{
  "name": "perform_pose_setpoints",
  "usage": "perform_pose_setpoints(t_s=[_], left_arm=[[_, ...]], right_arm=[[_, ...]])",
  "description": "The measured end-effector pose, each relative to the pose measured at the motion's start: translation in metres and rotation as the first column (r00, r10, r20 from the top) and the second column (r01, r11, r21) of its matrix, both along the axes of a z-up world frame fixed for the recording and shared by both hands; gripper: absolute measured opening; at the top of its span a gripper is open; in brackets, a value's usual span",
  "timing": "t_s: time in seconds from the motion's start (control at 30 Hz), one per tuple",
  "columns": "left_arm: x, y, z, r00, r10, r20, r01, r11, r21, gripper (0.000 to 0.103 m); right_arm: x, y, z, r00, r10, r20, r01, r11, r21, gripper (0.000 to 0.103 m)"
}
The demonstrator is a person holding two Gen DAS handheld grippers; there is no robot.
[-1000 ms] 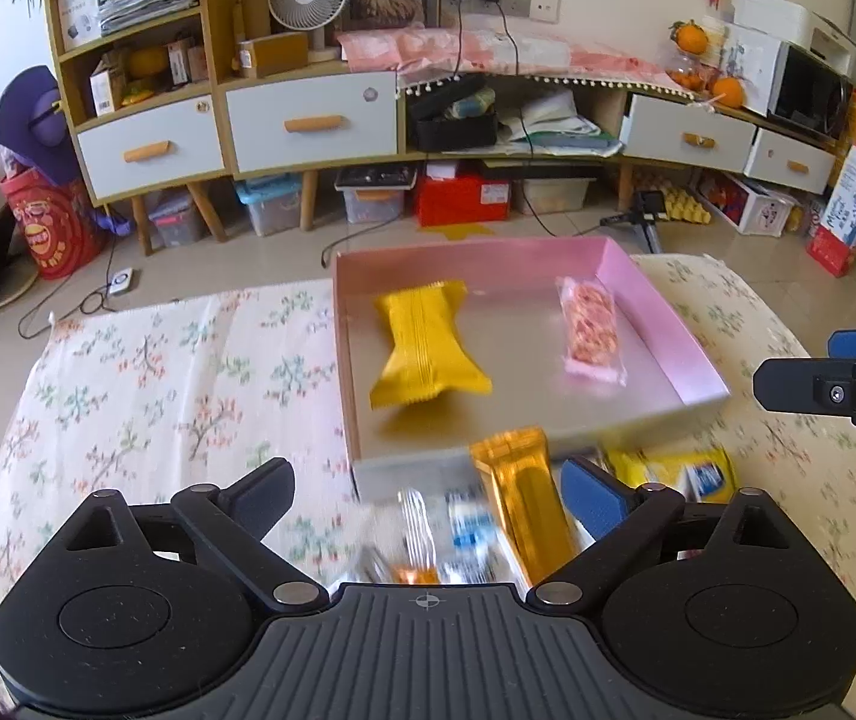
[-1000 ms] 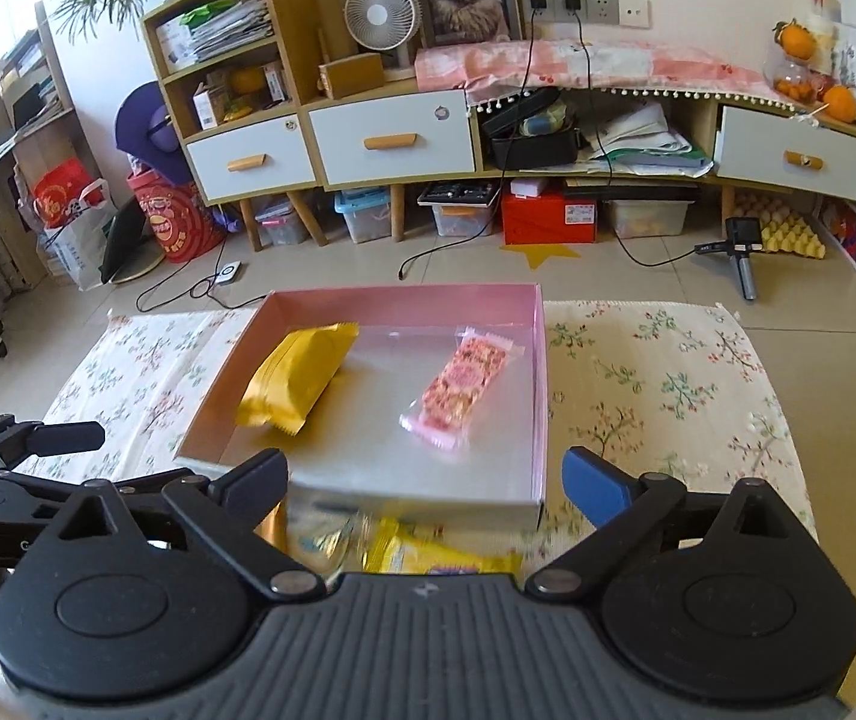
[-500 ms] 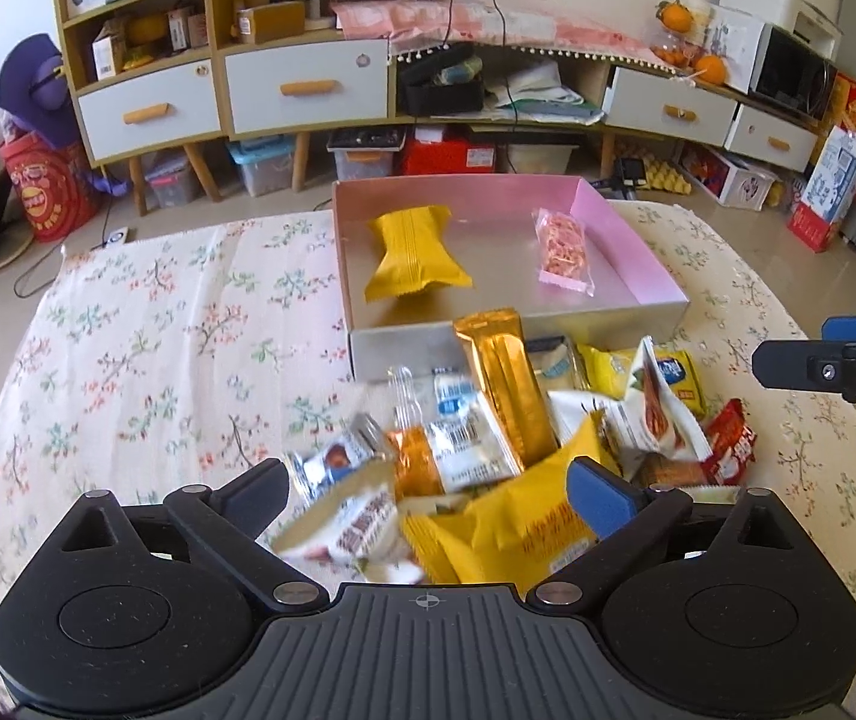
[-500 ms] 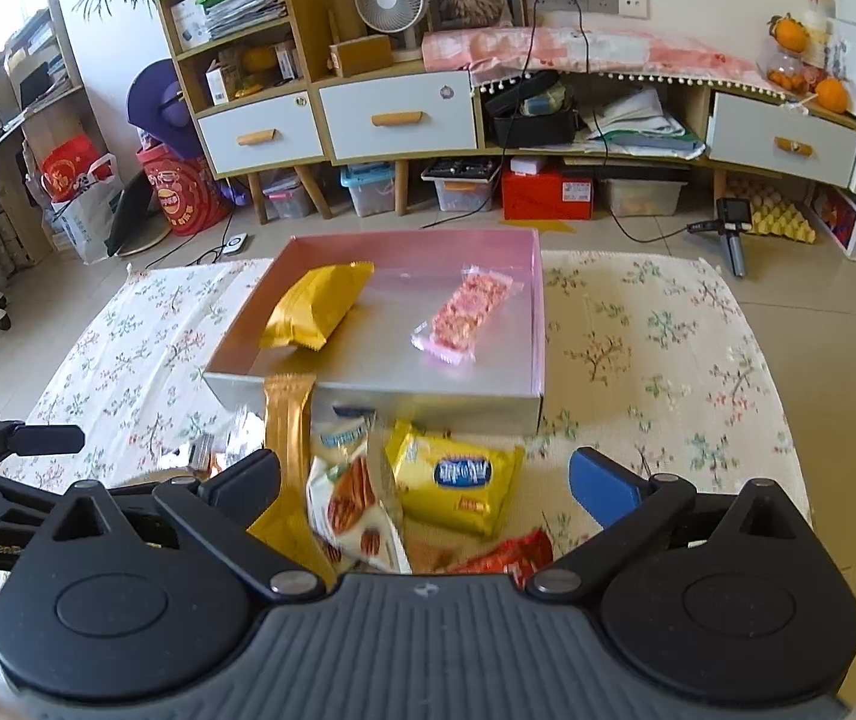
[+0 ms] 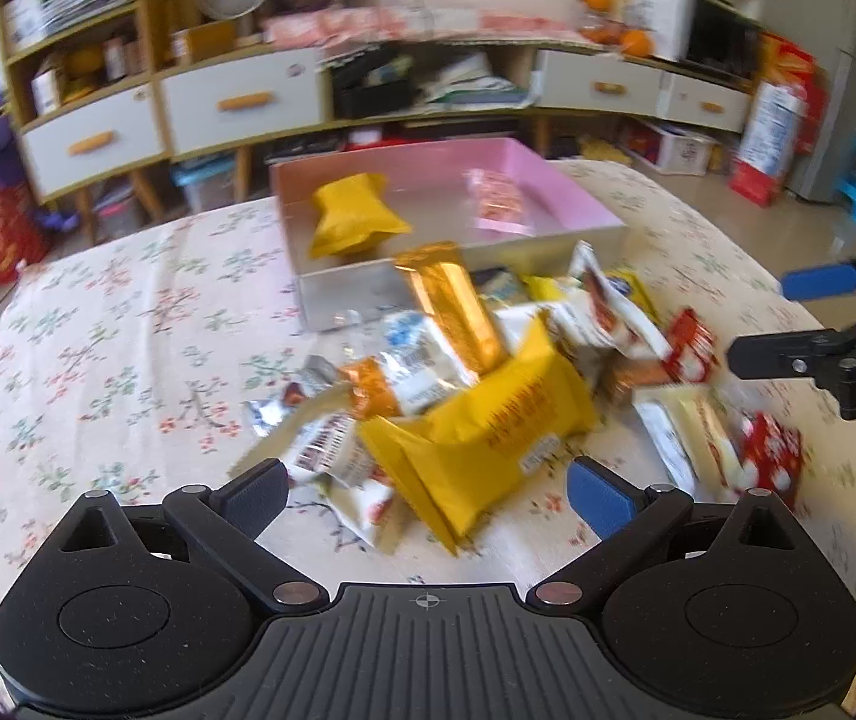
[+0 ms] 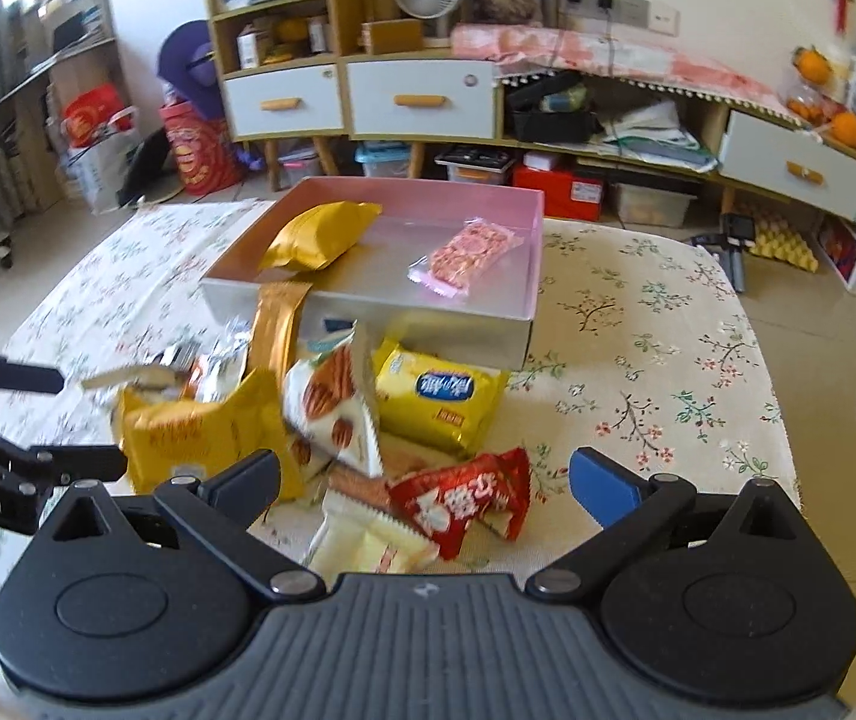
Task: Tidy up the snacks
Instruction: 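Withdraw both open tools from the box back toward the snack pile, then grasp the square yellow cake bag with the left tool while the right tool grasps a red packet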
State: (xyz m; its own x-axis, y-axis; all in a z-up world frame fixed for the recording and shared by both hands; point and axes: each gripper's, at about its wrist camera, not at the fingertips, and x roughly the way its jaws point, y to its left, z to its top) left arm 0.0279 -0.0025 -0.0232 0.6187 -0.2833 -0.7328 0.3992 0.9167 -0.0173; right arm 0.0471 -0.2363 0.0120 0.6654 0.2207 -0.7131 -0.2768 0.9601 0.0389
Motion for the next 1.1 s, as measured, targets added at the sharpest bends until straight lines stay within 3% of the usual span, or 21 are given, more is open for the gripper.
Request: perform_pose_setpoints(t_s=[0.23,0.43,0.53,0.73,0.87,1.1], left_arm=[[-0.014,-0.001,-0.013,0.988,-0.119,0.1,0.118,0.993,0.016,0.1],[-0.014,-0.011,-0.015,0.962,-0.22,0.159,0.22,0.975,0.019,0.1],[-0.013,-0.022,-0.017,0.944,-0.275,0.184,0.268,0.961,0.064,0.1],[-0.008,-0.043,-0.023,0.917,-0.356,0.179,0.33,0.93,0.162,0.099],[0.0,-0.053,-0.029,0.921,-0.359,0.15,0.325,0.922,0.212,0.098],[0.007,-0.063,-0.032,0.931,-0.345,0.119,0.306,0.916,0.258,0.081]], right_arm=[[-0.02,0.004,-0.01,0.994,0.104,0.026,-0.102,0.993,-0.051,0.103],[-0.03,-0.003,-0.024,0.978,0.208,-0.006,-0.208,0.977,-0.046,0.103],[-0.033,-0.005,-0.031,0.97,0.241,-0.028,-0.243,0.969,-0.052,0.103],[-0.037,-0.003,-0.041,0.947,0.311,-0.077,-0.316,0.946,-0.069,0.103],[-0.041,0.002,-0.047,0.933,0.348,-0.091,-0.357,0.928,-0.108,0.1],[-0.04,0.004,-0.051,0.921,0.375,-0.105,-0.386,0.916,-0.111,0.086]])
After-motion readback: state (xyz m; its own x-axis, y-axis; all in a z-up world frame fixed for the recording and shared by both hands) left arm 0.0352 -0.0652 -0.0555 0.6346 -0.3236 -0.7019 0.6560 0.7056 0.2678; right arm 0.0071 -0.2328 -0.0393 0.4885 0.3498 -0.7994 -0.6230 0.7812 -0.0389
